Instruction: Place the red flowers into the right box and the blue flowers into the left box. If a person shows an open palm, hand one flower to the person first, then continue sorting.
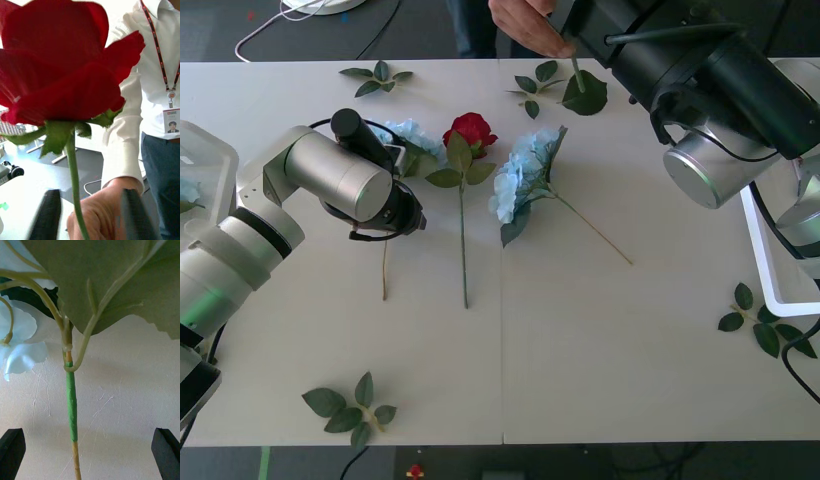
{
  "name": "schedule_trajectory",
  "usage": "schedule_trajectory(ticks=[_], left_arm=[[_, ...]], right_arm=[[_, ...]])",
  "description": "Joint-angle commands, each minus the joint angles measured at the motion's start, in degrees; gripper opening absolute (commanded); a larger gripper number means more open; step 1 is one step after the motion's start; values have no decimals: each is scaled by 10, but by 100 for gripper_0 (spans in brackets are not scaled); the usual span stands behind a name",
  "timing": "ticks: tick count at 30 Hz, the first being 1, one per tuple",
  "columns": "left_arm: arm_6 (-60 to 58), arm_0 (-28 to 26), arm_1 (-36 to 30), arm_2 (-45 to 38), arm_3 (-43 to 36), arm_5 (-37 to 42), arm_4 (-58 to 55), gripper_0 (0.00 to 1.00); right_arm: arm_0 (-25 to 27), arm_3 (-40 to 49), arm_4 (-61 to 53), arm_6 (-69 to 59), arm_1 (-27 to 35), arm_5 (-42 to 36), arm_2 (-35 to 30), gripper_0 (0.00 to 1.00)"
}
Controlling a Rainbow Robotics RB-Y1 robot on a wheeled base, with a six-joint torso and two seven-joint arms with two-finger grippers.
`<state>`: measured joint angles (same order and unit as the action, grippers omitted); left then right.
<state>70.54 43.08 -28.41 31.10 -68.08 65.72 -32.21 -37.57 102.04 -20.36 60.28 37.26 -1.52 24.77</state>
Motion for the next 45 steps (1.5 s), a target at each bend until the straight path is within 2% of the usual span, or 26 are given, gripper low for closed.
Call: schedule_trajectory(ticks=[1,12,15,19,24,27,29,30,31,32,33,34,39,45], left_arm=[[-5,-3,5,-9,-7,-6,5,98],[-5,-3,5,-9,-7,-6,5,98],[-5,-3,5,-9,-7,-6,5,97],[-5,-3,5,-9,-7,-6,5,97],[-5,-3,5,-9,-7,-6,5,98],[-5,-3,5,-9,-7,-6,5,98],[-5,-3,5,-9,-7,-6,5,98],[-5,-3,5,-9,-7,-6,5,95],[-5,-3,5,-9,-7,-6,5,88],[-5,-3,5,-9,-7,-6,5,63],[-5,-3,5,-9,-7,-6,5,26],[-5,-3,5,-9,-7,-6,5,0],[-5,-3,5,-9,-7,-6,5,0],[-5,-3,5,-9,-7,-6,5,0]], right_arm=[[-26,0,-1,-17,-17,13,6,100],[-5,3,-13,-23,4,13,12,100],[18,18,-21,-28,26,-21,12,100],[63,74,-55,-33,59,-145,-14,100],[104,167,-64,-13,96,-387,-64,100],[113,197,-64,35,113,-481,-68,100],[119,203,-64,72,120,-517,-68,100],[121,203,-64,97,121,-529,-68,100],[124,203,-68,124,123,-539,-67,100],[127,199,-73,171,124,-553,-66,100],[127,196,-79,198,124,-562,-66,100],[127,195,-83,216,124,-568,-66,100],[123,171,-112,339,123,-586,-58,100],[91,106,-167,375,115,-585,-3,100]])
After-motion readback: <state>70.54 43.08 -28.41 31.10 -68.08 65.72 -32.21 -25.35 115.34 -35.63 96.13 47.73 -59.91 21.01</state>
